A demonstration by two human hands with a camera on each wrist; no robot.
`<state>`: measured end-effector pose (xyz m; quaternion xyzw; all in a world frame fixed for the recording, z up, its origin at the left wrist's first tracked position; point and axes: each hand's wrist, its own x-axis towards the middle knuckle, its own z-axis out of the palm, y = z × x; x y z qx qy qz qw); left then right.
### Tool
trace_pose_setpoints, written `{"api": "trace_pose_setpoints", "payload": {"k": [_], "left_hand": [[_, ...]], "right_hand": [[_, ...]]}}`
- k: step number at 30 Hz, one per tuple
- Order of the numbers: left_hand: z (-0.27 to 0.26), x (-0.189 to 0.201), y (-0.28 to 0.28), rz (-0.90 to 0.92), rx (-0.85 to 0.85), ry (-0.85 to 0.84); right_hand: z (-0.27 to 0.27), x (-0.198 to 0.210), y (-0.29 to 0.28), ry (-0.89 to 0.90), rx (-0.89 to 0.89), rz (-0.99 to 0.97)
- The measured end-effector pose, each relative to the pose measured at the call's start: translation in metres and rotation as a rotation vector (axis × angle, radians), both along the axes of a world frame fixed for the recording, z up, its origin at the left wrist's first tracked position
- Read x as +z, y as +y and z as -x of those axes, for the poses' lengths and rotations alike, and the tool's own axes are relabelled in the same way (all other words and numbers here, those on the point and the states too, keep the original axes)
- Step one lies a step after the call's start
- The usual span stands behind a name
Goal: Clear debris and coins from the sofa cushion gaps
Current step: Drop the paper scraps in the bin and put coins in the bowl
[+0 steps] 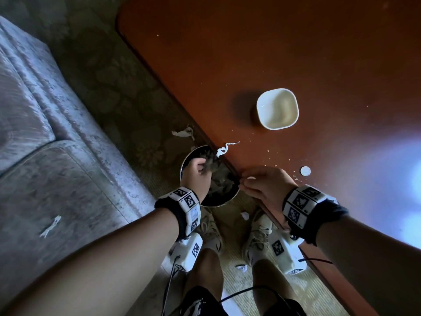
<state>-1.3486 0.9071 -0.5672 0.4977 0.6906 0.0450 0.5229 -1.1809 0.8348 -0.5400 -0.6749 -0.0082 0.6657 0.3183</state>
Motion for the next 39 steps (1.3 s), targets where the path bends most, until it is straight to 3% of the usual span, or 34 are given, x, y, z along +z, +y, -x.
{"api": "trace_pose_setpoints", "payload": {"k": [5,10,13,16,24,28,33,36,39], "left_hand": [[-0.026,0.011,0.001,-0.152,-0.046,-0.02],[-0.054,0.008,0.009,-0.141,-0.081,0.141],[-0.058,0.002,0.01,-0.171,-0.131,0.257],[-0.058,0.003,0.01,-0.167,-0.124,0.304],[-0.038,0.003,0.004,-0.015,-0.198,0.43],[-0.027,0.007,-0.005,0.016,-0.215,0.412],[-0.006,0.022,-0.017,-0.019,-0.267,0.379],[0.02,0.039,-0.024,-0.006,-0.194,0.379],[0.058,0.056,-0.04,0.038,-0.062,0.356]], "right_hand": [[-0.025,0.006,-0.018,-0.114,0.063,0.042],[-0.061,0.009,-0.037,-0.352,0.134,0.102],[-0.081,0.012,-0.043,-0.3,-0.071,0.152],[-0.096,0.009,-0.053,-0.281,-0.158,0.225],[-0.093,-0.001,-0.049,-0.414,-0.109,0.315],[-0.078,0.01,-0.038,-0.613,0.216,0.333],[-0.029,0.016,-0.018,-0.65,0.513,0.103],[0.016,0.029,0.002,-0.585,0.595,-0.031],[0.066,0.037,0.012,-0.561,0.809,-0.161]]}}
